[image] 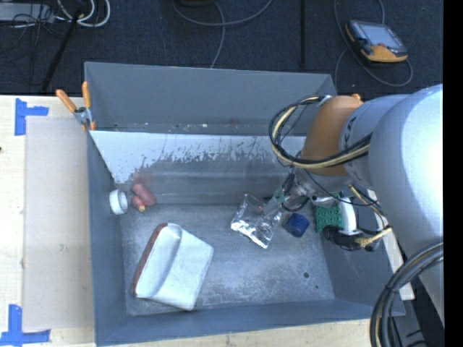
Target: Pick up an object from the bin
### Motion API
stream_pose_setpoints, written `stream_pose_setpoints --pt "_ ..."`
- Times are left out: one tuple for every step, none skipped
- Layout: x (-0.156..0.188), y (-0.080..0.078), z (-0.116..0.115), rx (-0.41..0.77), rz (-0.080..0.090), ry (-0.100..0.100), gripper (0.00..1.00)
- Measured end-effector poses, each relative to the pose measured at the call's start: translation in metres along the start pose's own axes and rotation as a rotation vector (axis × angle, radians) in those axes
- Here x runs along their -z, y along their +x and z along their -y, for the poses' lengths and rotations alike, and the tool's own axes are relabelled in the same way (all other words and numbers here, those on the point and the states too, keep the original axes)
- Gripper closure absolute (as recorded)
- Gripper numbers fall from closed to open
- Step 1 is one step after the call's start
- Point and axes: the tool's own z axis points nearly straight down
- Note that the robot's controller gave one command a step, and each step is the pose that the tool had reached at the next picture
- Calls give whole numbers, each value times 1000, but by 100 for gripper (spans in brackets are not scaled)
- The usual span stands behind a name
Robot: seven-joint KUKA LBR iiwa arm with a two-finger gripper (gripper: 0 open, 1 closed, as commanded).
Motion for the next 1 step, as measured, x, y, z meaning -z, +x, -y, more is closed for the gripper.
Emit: stream_pose_setpoints --pt "7 1 0 5 1 -1 100"
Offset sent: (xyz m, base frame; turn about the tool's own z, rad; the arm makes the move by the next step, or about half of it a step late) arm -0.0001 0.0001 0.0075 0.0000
